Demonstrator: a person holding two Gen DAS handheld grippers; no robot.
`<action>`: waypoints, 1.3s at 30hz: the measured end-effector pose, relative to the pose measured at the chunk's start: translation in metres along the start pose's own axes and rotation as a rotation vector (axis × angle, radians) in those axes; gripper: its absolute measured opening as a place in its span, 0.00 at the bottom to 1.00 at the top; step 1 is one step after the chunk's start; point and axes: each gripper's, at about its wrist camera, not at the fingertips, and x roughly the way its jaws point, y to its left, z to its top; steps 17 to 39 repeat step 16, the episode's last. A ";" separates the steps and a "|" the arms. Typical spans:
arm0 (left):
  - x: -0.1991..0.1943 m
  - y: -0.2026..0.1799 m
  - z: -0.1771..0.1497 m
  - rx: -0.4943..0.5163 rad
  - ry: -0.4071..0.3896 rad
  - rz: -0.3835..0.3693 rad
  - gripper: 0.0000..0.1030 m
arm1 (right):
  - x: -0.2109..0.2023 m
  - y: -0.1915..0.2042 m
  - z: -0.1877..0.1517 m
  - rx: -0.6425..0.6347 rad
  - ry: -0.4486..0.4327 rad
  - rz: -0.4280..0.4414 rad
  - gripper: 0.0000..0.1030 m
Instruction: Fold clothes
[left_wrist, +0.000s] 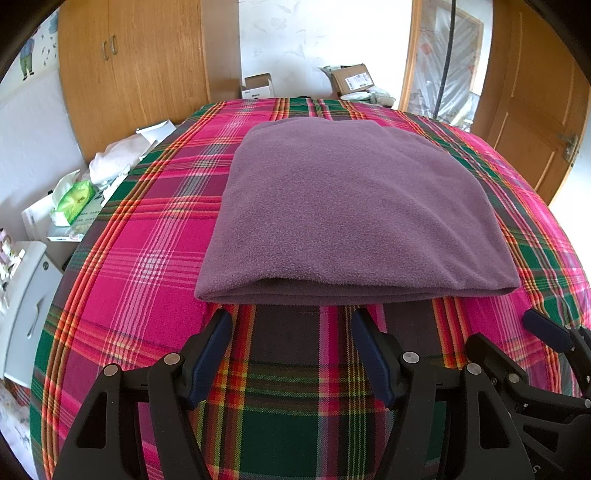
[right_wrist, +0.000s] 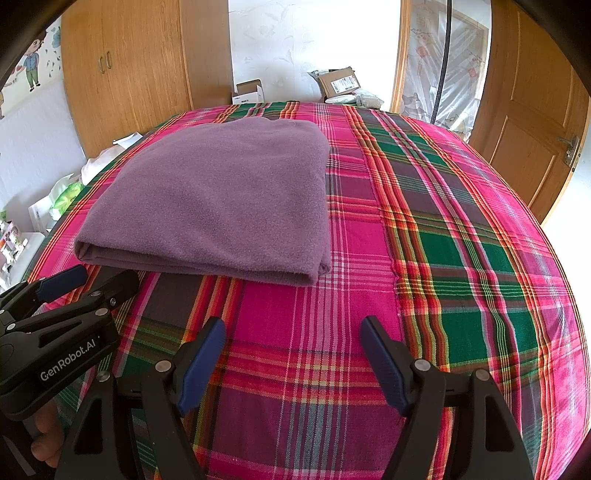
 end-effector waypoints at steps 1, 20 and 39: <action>0.000 0.000 0.000 0.000 0.000 0.000 0.67 | 0.000 0.000 0.000 0.000 0.000 0.000 0.73; -0.001 0.000 -0.001 -0.001 0.000 0.000 0.67 | 0.000 0.000 0.000 -0.001 0.000 0.000 0.73; -0.001 0.000 -0.001 -0.001 0.000 0.000 0.67 | 0.000 0.000 0.000 -0.001 0.000 0.000 0.73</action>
